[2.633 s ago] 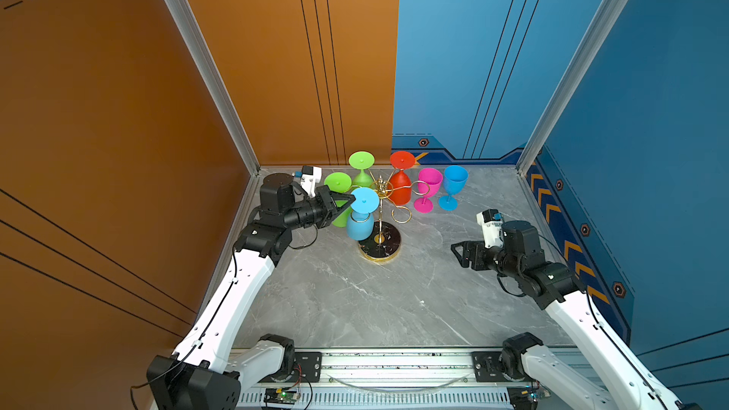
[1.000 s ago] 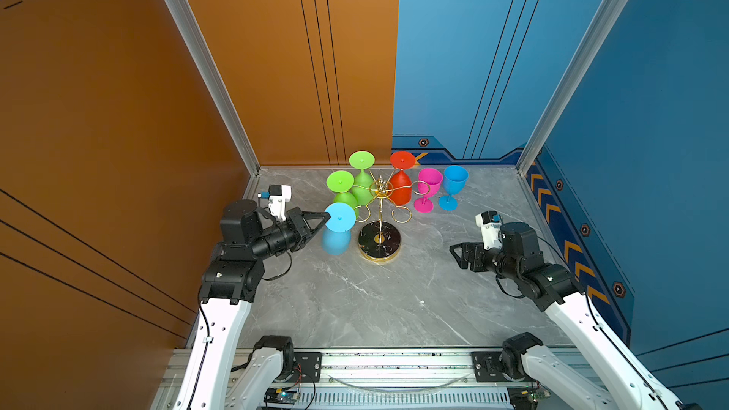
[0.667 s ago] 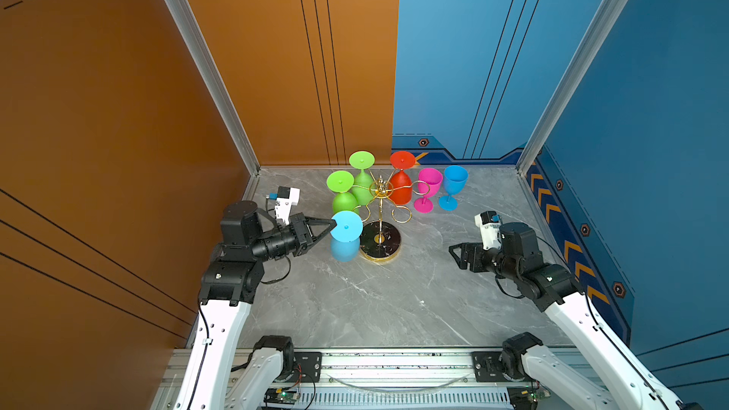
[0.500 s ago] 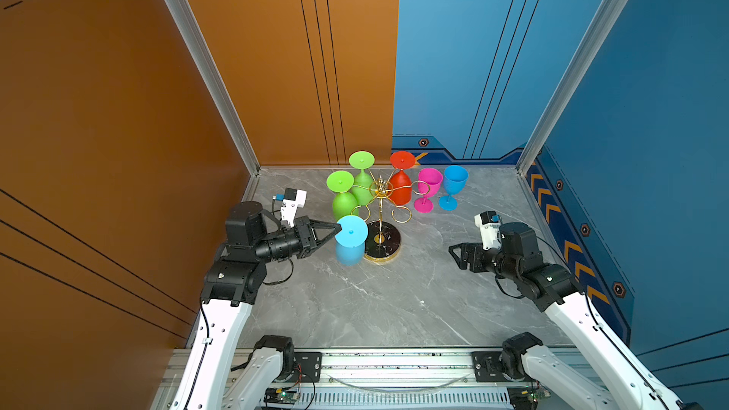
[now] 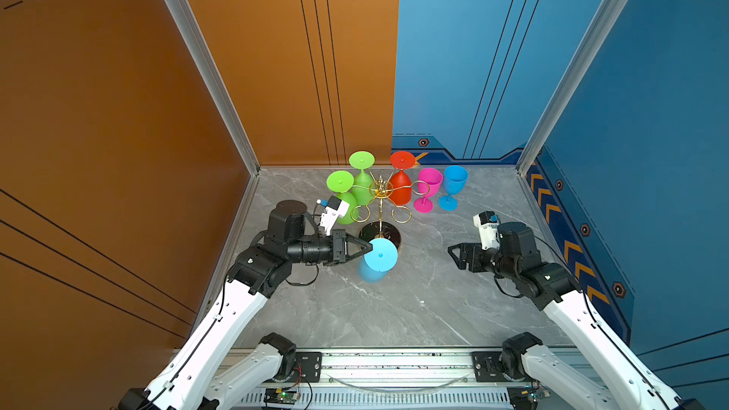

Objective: Take the wine glass off the wine glass rack
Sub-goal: 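Pull the cyan glass off the rack toward the robot with the left gripper, then swing the cyan glass bowl-up with the left gripper while the right arm moves inward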

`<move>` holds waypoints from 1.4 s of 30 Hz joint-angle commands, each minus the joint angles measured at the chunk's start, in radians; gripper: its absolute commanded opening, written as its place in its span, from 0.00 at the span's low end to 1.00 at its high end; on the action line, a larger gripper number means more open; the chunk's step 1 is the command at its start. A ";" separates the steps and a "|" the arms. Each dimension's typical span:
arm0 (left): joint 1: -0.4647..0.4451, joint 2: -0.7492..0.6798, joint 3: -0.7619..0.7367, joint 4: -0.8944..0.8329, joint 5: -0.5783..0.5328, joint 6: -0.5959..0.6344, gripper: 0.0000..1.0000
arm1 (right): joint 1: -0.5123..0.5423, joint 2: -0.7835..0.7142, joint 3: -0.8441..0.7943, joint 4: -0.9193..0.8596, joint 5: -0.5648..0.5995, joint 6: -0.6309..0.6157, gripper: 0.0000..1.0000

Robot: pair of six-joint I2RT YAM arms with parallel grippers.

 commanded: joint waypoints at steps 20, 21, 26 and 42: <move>-0.297 0.142 0.096 0.003 -0.214 0.372 0.00 | 0.009 0.074 0.061 -0.088 -0.020 -0.024 0.84; -0.314 0.140 0.095 0.002 -0.227 0.395 0.00 | 0.008 0.079 0.066 -0.089 -0.021 -0.024 0.84; -0.382 0.124 0.093 -0.005 -0.297 0.518 0.00 | 0.009 0.108 0.100 -0.121 -0.026 -0.043 0.84; -0.485 0.035 0.033 -0.069 -0.480 0.843 0.00 | 0.027 0.187 0.220 -0.201 -0.047 -0.074 0.84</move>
